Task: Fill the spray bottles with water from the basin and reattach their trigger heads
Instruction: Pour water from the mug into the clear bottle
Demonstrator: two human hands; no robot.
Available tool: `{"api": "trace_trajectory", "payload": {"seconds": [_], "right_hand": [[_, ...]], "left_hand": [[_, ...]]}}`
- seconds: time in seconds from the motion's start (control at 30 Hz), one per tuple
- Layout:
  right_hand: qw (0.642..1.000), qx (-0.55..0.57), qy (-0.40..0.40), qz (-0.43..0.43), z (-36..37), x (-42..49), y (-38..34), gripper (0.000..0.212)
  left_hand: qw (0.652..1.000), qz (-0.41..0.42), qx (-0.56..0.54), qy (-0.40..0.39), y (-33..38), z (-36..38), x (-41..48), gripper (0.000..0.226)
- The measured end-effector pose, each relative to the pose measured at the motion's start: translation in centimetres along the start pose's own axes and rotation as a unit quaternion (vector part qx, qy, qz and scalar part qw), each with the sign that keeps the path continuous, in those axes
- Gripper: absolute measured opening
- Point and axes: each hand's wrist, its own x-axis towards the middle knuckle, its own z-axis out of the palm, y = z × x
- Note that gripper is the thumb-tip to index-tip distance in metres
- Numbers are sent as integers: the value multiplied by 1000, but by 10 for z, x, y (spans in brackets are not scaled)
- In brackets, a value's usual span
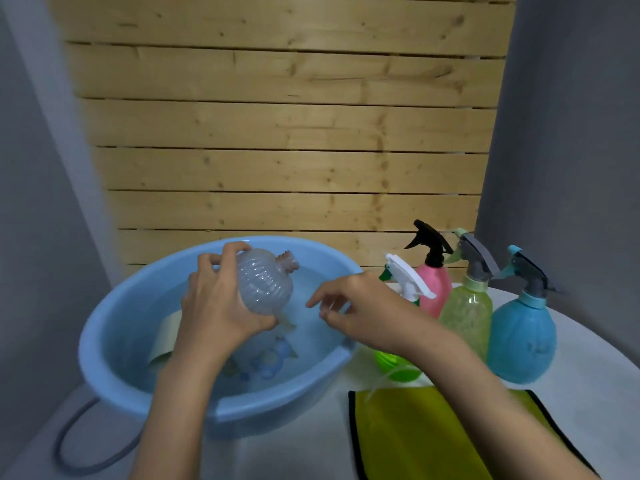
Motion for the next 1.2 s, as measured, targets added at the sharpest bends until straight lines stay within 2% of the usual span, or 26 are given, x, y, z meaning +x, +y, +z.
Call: {"api": "trace_trajectory", "payload": {"seconds": [0.07,0.33,0.57,0.67,0.8,1.0,1.2], "right_hand": [[1000,-3,-7,-4,8,9,-6,25],[999,-20,-38,-28,38,40,-33,32],[996,-65,-52,6,58,54,-51,39],[994,-85,-72,14,64,60,-58,43],[987,-133,-88,-17,76,78,-65,40],[938,-325,-82,-94,83,102,-71,31],[874,-427,-129,-192,94,119,-69,31]], "left_hand": [[1000,-3,-19,11,-9,-4,2,100],[998,-48,16,47,-39,-31,1,100],[992,-62,-76,75,-62,-36,-2,94],[991,-63,-89,82,-71,-35,0,94],[990,-74,-79,91,-84,-36,6,88],[987,-86,-83,106,-94,-37,16,87],[985,-90,-97,108,-91,-33,21,87]]}}
